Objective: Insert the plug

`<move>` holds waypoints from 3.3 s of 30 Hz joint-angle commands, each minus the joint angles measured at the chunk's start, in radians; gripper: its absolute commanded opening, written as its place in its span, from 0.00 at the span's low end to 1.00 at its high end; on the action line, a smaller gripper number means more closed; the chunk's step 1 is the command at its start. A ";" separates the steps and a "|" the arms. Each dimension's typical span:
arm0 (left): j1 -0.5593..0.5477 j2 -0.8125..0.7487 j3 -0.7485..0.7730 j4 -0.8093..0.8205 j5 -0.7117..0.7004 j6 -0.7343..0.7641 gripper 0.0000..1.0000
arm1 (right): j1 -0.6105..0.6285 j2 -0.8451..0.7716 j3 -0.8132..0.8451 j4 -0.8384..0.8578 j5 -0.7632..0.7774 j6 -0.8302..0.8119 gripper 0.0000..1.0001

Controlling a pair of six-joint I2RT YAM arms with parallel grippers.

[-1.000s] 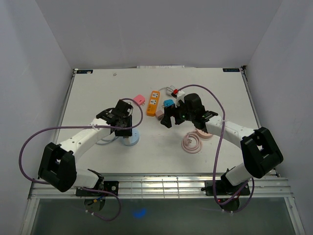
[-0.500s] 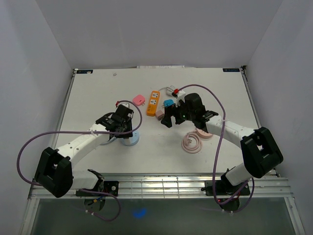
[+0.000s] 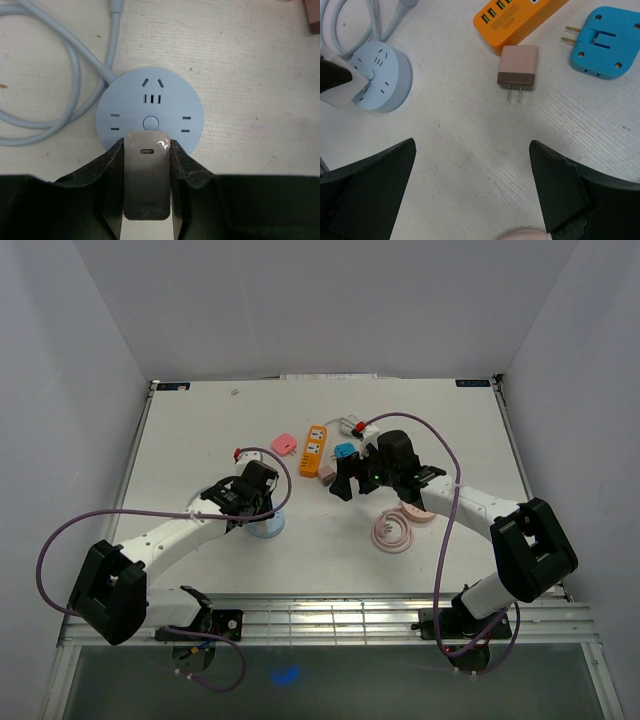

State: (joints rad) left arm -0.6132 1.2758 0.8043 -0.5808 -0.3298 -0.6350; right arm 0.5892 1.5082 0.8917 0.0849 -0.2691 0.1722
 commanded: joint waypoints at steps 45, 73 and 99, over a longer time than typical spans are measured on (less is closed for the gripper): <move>-0.488 -0.078 -0.185 -0.111 -0.541 -0.520 0.00 | -0.008 0.109 0.035 0.055 -0.202 0.044 0.82; -0.582 0.234 -0.117 -0.208 -0.469 -0.790 0.00 | -0.008 0.095 0.024 0.069 -0.209 0.046 0.81; -0.493 0.089 0.039 -0.243 -0.463 -0.543 0.79 | -0.008 0.089 0.024 0.062 -0.203 0.041 0.81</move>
State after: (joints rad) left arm -1.1137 1.3899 0.7818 -0.7670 -0.8036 -1.2121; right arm 0.5835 1.6218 0.8921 0.1150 -0.4595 0.2100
